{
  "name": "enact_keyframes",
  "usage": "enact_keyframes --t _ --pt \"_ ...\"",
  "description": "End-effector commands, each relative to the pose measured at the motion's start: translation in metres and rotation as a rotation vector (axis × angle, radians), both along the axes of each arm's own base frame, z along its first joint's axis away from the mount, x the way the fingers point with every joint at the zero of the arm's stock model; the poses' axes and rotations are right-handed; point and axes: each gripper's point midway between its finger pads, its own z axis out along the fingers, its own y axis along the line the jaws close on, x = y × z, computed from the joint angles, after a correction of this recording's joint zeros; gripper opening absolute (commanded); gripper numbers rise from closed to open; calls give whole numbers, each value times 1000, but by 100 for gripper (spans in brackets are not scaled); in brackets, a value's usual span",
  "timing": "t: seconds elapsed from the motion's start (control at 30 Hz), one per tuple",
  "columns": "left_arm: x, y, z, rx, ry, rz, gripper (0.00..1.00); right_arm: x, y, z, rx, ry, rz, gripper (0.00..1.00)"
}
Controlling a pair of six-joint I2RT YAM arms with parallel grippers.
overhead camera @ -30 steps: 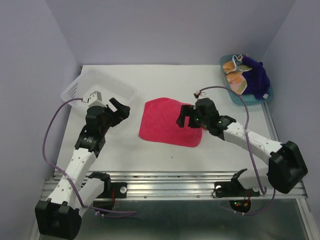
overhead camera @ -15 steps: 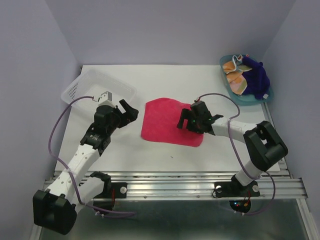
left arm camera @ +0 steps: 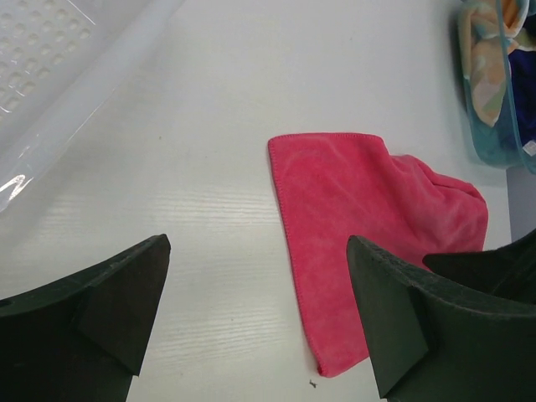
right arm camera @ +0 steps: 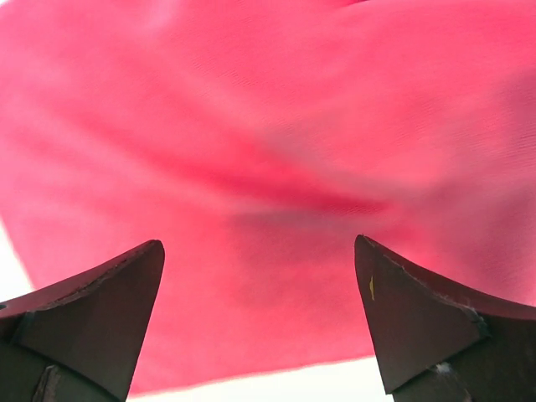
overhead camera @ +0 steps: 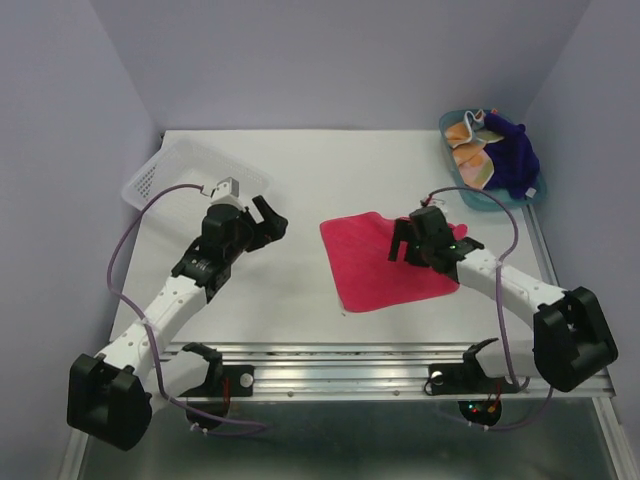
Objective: Fold and stack the towels
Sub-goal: Flatten out the crumpled towel
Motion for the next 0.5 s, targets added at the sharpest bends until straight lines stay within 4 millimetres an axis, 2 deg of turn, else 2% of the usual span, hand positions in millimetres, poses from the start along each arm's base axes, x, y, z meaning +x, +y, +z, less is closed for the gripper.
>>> enact_keyframes --t 0.0,0.03,0.1,0.13,0.17,0.2,0.23,0.27,0.3,0.37,0.47 --pt "13 -15 30 -4 -101 -37 99 -17 65 40 -149 -121 301 100" --pt "15 -18 28 1 -92 -47 99 -30 83 41 -151 -112 358 100" --pt "16 -29 24 12 -78 -73 99 -44 106 35 -159 -104 417 100" --pt "16 -33 21 22 -72 -87 99 -64 131 31 -166 -112 508 100" --pt "17 -35 21 27 -70 -95 99 -75 143 26 -177 -105 549 100" --pt "18 -40 18 32 -59 -104 99 -90 163 17 -197 -84 617 100" --pt "18 -43 17 34 -53 -112 99 -88 167 14 -206 -77 611 100" --pt "18 -46 15 39 -47 -121 99 -100 176 10 -235 -63 650 100" --pt "18 -48 15 43 -44 -125 99 -100 182 6 -293 -75 640 100" --pt "18 -50 12 48 -38 -134 99 -99 179 1 -345 -62 625 100" --pt "22 -44 11 69 -40 -94 99 -100 188 -7 -344 -40 636 100"
